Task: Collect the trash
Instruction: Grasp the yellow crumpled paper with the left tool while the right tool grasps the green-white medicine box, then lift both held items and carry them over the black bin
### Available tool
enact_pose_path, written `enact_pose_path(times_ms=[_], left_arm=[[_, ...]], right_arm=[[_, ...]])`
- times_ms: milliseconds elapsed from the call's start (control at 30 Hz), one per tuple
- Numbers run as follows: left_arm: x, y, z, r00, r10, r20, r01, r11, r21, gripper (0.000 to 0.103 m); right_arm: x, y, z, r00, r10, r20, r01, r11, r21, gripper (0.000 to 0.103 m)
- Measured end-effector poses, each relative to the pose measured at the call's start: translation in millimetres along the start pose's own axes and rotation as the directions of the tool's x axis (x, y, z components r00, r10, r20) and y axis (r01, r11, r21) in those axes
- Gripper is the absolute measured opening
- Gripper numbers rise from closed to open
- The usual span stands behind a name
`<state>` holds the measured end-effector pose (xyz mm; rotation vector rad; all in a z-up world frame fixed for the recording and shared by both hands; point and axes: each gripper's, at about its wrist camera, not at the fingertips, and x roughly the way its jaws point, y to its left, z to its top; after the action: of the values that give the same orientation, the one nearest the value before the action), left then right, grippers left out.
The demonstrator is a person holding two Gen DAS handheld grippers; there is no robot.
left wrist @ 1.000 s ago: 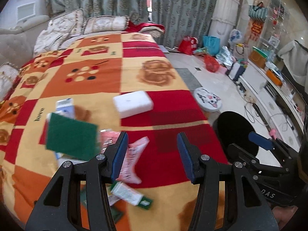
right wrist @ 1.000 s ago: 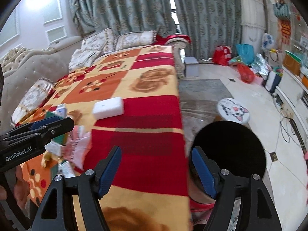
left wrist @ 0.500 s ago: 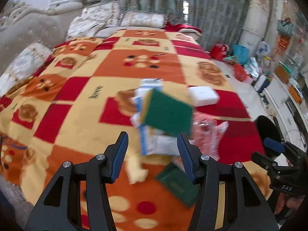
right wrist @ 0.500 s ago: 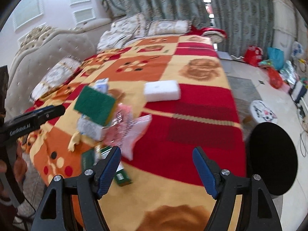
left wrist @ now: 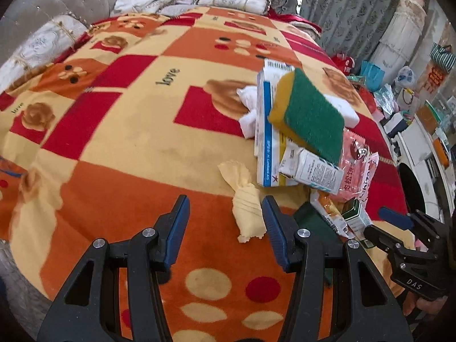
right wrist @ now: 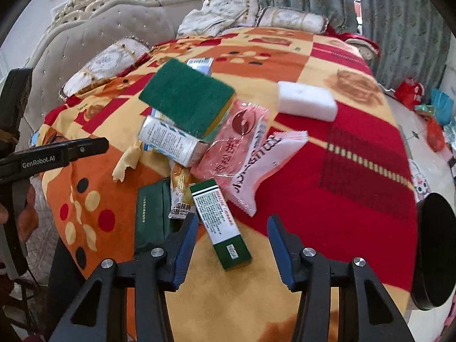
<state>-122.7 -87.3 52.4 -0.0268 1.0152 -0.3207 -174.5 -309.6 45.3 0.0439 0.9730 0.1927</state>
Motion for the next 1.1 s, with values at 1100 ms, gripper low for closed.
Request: enact_pose_path(times_ms=[1100], left_arm=[[-38.6,-42.0,10.4,0.991,-0.110,0.073,0.104,0.991,0.079,0.016]], right_arm=[[-56.5,8.2,7.1,0.990,0.039,0.139,-0.040,0.999,0.002,0.026]])
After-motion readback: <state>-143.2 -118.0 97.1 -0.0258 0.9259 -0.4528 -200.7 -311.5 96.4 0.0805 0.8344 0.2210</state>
